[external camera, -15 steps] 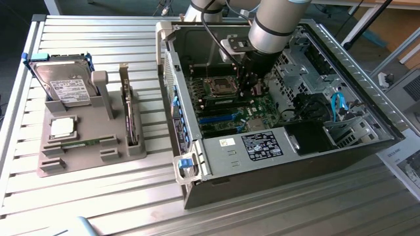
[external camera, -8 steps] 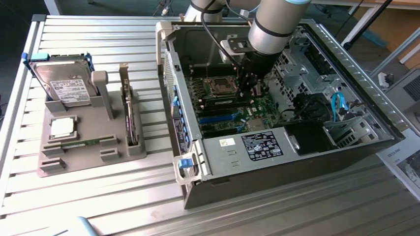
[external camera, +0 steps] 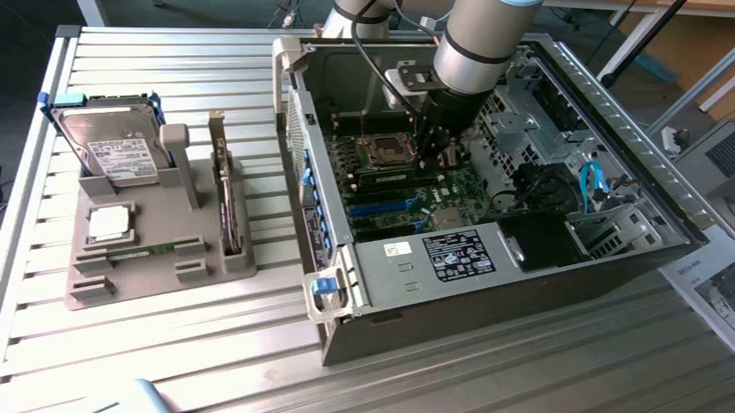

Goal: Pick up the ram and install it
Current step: 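Insert the ram into the slot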

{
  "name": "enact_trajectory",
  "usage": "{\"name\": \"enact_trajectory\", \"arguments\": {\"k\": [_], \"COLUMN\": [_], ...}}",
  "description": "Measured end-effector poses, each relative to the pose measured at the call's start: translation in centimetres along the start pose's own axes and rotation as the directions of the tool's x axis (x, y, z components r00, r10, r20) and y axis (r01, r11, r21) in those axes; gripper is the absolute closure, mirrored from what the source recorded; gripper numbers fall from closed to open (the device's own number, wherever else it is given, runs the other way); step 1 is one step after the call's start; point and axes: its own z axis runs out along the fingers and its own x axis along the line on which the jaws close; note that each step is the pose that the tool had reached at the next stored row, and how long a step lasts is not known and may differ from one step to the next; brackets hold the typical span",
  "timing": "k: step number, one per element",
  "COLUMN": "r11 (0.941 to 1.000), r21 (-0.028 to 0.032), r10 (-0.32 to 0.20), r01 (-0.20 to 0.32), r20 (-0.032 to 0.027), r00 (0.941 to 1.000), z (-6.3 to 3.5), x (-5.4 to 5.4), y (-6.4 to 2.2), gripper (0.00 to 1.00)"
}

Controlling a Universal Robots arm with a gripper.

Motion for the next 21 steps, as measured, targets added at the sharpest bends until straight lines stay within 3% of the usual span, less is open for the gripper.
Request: {"name": "enact_trajectory", "arguments": {"k": [10, 15, 21], "r11": [1.0, 1.0, 0.9999], "r21": [-0.0006, -0.0096, -0.0117], "r10": [0.0, 0.0, 0.001], "r01": [0.0, 0.0, -0.001], "r20": [0.0, -0.0003, -0.0004], "r00": [1.0, 1.0, 1.0], "z": [0.0, 0.0, 0.0], "x": [0.0, -0.01, -0.01], "y": [-0.01, -0.18, -0.2], "gripper": [0.88, 0.88, 0.88]}}
